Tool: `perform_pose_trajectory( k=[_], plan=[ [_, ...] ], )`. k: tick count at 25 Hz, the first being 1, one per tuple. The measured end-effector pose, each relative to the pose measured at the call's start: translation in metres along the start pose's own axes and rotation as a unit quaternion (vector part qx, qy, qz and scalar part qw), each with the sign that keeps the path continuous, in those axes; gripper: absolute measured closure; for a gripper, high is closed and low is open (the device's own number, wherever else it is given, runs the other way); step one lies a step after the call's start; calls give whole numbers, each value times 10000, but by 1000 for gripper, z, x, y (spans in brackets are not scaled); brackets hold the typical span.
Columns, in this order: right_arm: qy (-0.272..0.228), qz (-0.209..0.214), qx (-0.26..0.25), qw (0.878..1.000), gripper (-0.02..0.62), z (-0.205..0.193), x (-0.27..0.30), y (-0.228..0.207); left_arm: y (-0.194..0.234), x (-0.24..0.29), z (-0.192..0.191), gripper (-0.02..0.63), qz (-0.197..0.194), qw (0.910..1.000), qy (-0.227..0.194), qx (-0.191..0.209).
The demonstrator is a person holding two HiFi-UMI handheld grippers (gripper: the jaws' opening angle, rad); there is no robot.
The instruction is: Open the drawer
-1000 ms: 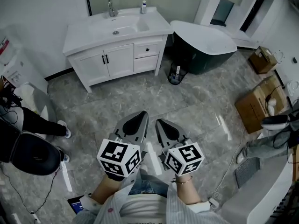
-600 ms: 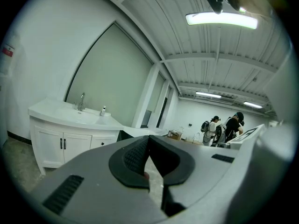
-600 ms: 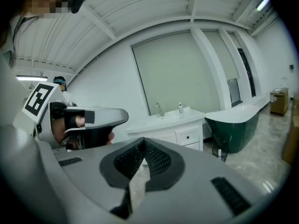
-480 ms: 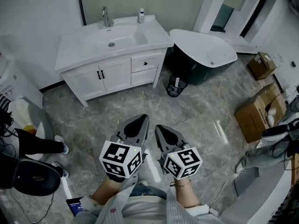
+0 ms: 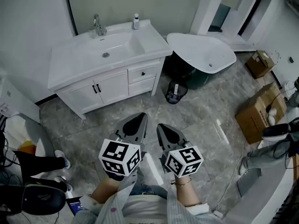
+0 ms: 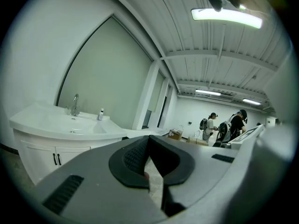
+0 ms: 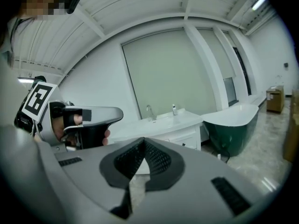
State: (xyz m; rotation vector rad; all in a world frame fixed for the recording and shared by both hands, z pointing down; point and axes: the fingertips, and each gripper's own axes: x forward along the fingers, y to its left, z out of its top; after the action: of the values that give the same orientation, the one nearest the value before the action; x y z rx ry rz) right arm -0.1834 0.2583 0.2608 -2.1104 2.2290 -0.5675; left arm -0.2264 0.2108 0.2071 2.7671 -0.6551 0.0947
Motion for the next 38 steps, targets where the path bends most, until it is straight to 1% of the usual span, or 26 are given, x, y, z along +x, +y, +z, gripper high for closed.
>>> perform_pose_trajectory(
  k=[6,11,17,23,28,33,38],
  plan=[
    [28,-149,126,9998,588,4,24,-10,26,12,5,589,9,10000,30,-7],
    [99,-151,218,9996,588,2,38,-16,38,21,3,589,46,9999,78,-56],
    [101,-71,203,9997,588,10,72,-42,61,53,6,589,173,9998,29,-30],
    [235,271,63,9993,588,31,127,-86,86,120,23,589,421,9990,-114,24],
    [377,656,-56,9971,588,65,178,-132,106,184,44,589,786,9967,-223,-42],
    [560,1090,-166,9923,588,94,223,-176,124,245,60,589,1208,9922,-266,-123],
    [747,1530,-289,9850,588,119,255,-214,131,301,75,589,1557,9872,-302,-165]
  ],
)
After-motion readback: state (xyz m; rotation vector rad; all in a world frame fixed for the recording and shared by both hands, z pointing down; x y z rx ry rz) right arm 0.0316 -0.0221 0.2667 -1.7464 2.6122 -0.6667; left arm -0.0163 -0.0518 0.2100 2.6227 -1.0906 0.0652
